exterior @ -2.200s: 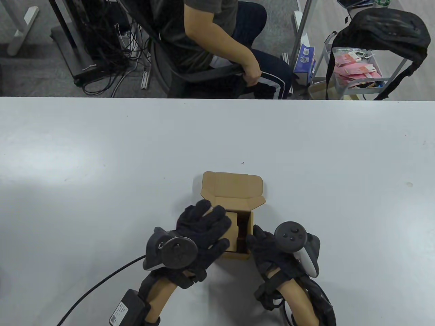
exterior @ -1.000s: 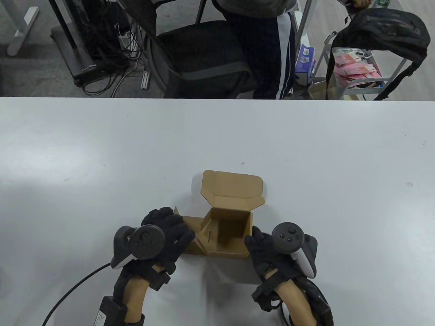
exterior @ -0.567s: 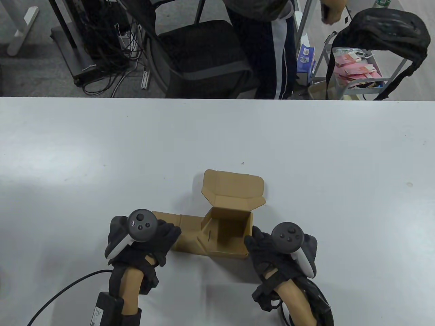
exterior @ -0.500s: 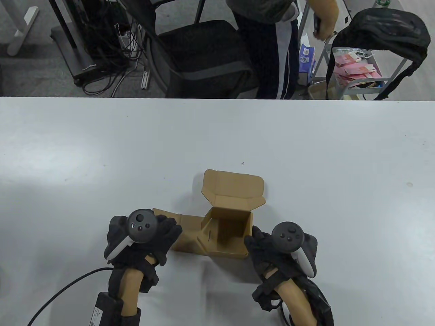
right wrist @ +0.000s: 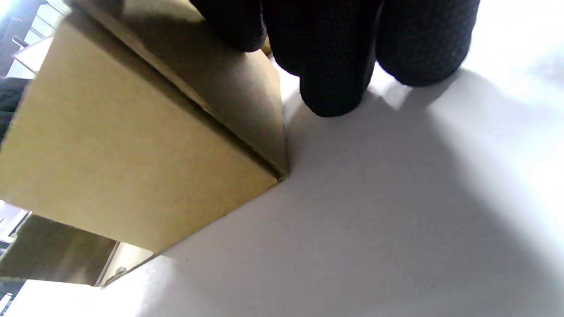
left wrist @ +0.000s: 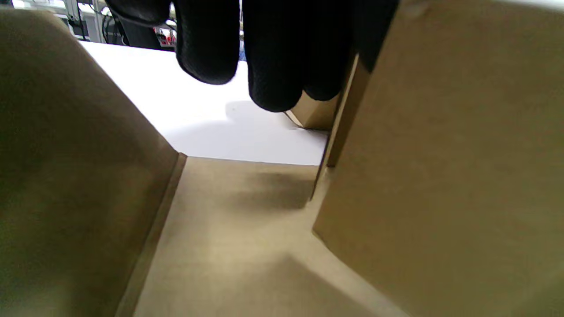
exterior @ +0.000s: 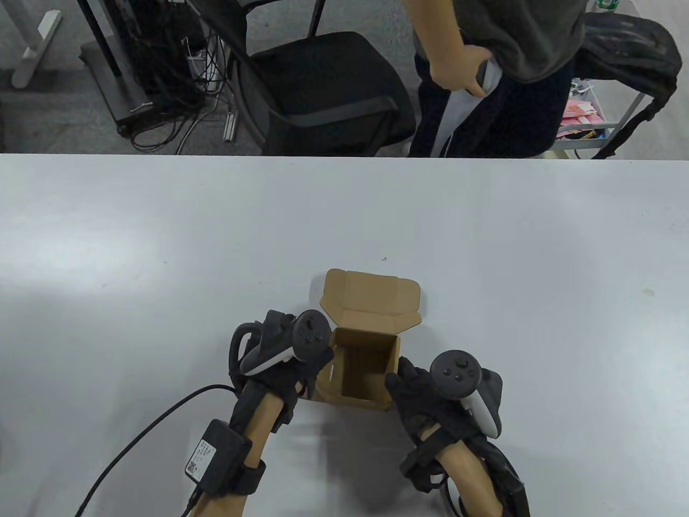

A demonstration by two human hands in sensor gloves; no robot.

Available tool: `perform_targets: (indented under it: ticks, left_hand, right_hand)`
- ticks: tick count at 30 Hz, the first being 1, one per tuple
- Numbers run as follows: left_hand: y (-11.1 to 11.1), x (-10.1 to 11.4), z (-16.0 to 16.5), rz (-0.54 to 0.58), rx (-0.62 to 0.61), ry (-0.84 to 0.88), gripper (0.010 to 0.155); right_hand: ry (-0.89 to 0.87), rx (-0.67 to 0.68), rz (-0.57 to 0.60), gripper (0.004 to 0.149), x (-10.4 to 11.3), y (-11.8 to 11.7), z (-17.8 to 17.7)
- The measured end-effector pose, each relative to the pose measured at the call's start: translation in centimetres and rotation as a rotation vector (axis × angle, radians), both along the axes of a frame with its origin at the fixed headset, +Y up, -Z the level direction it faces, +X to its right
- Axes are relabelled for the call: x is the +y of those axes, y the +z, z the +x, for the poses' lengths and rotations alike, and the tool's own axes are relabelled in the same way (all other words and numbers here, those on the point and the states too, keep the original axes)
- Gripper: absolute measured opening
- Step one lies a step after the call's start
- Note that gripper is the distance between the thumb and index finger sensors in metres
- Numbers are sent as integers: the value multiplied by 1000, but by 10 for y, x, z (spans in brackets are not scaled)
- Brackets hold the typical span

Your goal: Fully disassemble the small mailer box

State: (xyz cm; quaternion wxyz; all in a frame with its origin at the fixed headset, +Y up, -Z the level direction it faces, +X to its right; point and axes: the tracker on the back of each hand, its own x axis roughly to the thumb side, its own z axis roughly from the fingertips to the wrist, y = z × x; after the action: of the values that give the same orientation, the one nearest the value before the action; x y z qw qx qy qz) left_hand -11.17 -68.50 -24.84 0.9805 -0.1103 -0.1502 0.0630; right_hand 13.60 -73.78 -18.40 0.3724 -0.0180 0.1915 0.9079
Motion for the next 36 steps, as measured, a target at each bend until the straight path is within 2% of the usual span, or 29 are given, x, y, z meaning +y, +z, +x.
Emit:
perform_targets:
  ticks: [2, 4, 11, 17, 23, 28, 30, 34, 36]
  left_hand:
    - [-4, 1, -2, 25, 8, -38, 46]
    - [-8, 1, -6, -6, 17, -72, 46]
    - [-23, 0, -10, -21, 20, -48, 45]
    - [-23, -2, -9, -7, 37, -40, 46]
    - [15, 20, -2, 176, 28, -127, 58]
    - [64, 35, 9, 325, -42, -23, 68]
    - [72, 30, 12, 295, -96, 29, 70]
    - [72, 10, 10, 77, -147, 107, 73]
    - [71, 3, 8, 24, -163, 111, 72]
  right_hand:
    - [6, -2, 5, 73, 0, 0, 0]
    - [0, 3, -2, 73, 0, -1, 0]
    - [-7, 9, -9, 73, 0, -1, 0]
    - [-10, 8, -13, 73, 0, -1, 0]
    - [4, 3, -4, 74, 0, 0, -1]
    - [7, 4, -4, 74, 1, -1, -1]
    - [7, 3, -5, 74, 1, 0, -1]
    - [8, 2, -4, 74, 1, 0, -1]
    - [8, 2, -4, 74, 1, 0, -1]
